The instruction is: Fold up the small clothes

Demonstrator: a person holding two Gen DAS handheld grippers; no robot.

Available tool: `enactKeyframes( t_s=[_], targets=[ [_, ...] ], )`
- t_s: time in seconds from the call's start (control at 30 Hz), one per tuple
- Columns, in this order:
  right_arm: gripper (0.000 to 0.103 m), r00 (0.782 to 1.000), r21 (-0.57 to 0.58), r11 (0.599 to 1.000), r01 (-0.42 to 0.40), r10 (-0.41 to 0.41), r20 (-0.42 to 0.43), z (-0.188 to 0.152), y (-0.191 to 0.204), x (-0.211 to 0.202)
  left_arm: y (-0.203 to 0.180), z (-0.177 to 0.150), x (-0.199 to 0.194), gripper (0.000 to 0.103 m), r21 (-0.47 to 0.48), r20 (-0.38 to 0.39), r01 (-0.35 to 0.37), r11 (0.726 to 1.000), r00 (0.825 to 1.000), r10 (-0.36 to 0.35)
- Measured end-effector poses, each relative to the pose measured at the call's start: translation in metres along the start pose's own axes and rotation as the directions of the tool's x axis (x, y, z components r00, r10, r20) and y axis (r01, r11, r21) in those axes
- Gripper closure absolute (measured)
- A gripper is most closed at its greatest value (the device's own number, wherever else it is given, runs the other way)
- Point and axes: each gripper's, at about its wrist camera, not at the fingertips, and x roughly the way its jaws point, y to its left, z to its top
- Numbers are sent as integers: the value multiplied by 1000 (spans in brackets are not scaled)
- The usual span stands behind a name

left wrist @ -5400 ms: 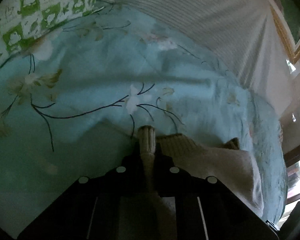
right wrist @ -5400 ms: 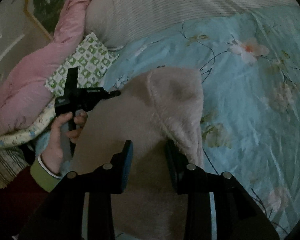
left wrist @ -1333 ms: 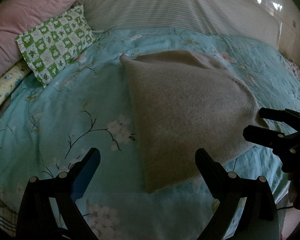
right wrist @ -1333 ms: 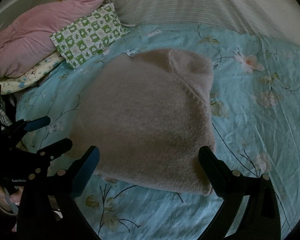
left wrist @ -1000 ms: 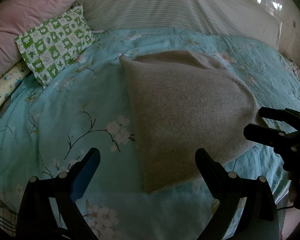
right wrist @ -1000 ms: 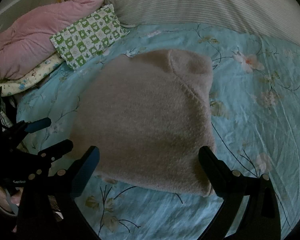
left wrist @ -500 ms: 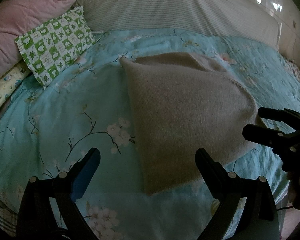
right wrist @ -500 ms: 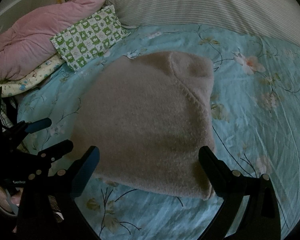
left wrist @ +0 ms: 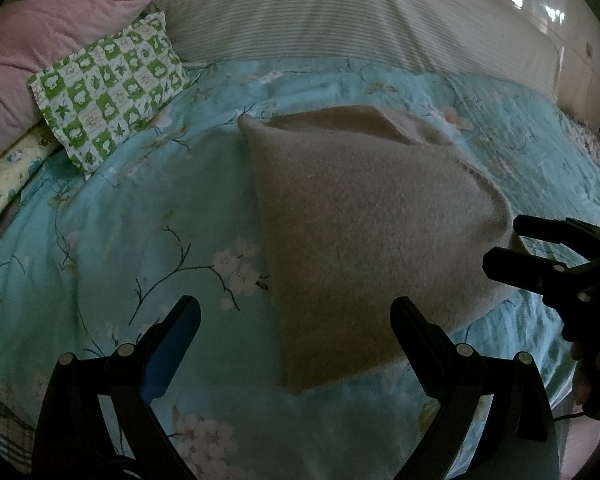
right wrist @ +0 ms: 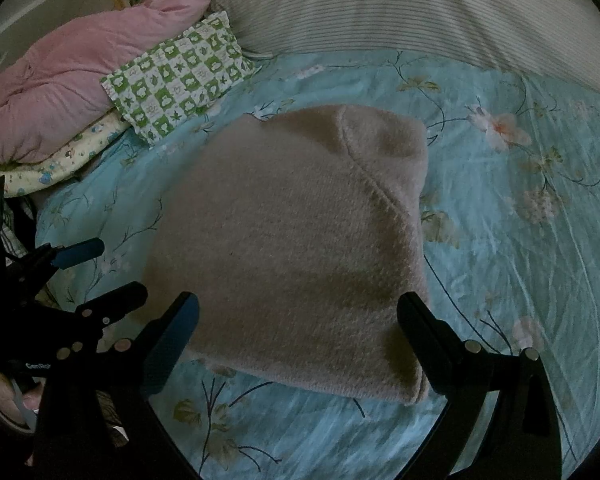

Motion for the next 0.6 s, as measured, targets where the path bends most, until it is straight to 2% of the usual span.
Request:
enactKeyframes(
  t_s=[0.6],
  targets=[
    [4,1000,10,1000,-7,7,8,5,3,1,0,4,-1,7,-8,9,16,1000,1000,-15]
  ],
)
